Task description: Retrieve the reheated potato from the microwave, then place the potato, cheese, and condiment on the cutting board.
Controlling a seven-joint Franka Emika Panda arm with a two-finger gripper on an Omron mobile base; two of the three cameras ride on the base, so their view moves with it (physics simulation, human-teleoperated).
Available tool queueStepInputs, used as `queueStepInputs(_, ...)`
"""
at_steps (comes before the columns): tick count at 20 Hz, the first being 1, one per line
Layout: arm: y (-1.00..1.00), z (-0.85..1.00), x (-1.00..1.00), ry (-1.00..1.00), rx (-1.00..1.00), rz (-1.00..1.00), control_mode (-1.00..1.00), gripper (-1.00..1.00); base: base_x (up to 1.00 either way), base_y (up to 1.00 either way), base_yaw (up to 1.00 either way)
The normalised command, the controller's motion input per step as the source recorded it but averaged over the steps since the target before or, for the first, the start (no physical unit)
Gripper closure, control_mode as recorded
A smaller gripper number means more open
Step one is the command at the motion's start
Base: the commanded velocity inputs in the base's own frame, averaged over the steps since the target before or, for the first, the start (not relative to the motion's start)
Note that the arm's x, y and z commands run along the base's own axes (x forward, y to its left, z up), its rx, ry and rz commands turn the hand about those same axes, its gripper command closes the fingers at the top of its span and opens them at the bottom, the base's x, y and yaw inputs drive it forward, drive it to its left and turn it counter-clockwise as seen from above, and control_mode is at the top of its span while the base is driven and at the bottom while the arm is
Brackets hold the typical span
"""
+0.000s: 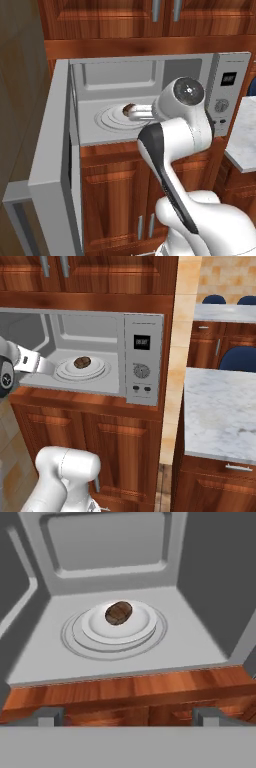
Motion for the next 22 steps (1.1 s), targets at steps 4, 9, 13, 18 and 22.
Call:
queueStepInputs(4,-0.32,-0.17,0.45,-0.01,-0.07,0.0,-1.0,-1.0,0.0,0.0,0.0)
queueStepInputs(9,-0.16,-0.2,0.52,-0.01,0.0,0.02,-1.0,-1.0,0.0,0.0,0.0)
queueStepInputs(13,-0.03,-0.16,0.61,0.0,0.0,0.01,-1.0,-1.0,0.0,0.0,0.0)
queueStepInputs(18,0.01,-0.22,0.63,0.0,0.0,0.02,-1.0,-1.0,0.0,0.0,0.0)
queueStepInputs(22,0.05,-0.19,0.64,0.0,0.0,0.02,-1.0,-1.0,0.0,0.0,0.0)
